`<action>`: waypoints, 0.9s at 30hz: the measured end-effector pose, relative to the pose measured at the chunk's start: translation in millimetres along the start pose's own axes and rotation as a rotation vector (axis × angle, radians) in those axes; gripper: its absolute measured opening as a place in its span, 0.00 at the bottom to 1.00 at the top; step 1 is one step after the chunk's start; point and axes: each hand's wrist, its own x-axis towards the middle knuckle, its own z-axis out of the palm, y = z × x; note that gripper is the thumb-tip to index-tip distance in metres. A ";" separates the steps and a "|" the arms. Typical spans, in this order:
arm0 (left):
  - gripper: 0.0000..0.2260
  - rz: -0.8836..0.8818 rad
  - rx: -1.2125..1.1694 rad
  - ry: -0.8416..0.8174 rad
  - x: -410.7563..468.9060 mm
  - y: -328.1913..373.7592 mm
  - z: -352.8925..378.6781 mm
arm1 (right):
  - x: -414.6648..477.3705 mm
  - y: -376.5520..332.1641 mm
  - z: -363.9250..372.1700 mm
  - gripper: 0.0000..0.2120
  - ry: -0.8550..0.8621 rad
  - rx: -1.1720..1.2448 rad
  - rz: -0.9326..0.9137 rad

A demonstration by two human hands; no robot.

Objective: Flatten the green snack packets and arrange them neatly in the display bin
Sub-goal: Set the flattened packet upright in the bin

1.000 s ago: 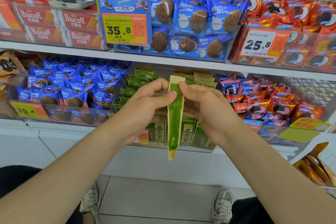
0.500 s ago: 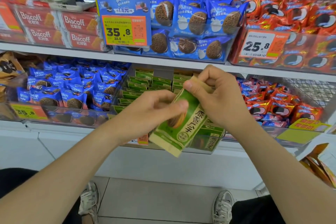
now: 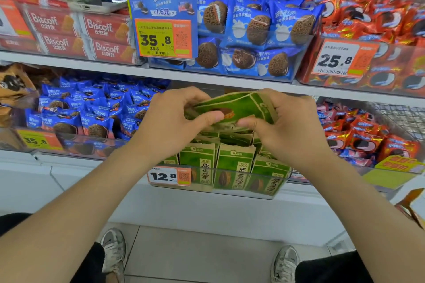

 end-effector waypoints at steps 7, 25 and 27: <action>0.27 -0.157 0.478 -0.394 47.5 -53.7 10.4 | 16.6 35.8 25.9 0.28 -0.171 -0.327 -0.110; 0.24 -0.230 0.608 -0.634 90.0 -82.1 29.7 | 39.4 42.4 55.3 0.14 0.010 -0.442 -0.201; 0.25 -0.244 0.586 -0.645 84.6 -81.8 28.1 | 41.6 40.6 65.5 0.19 -0.001 -0.467 -0.252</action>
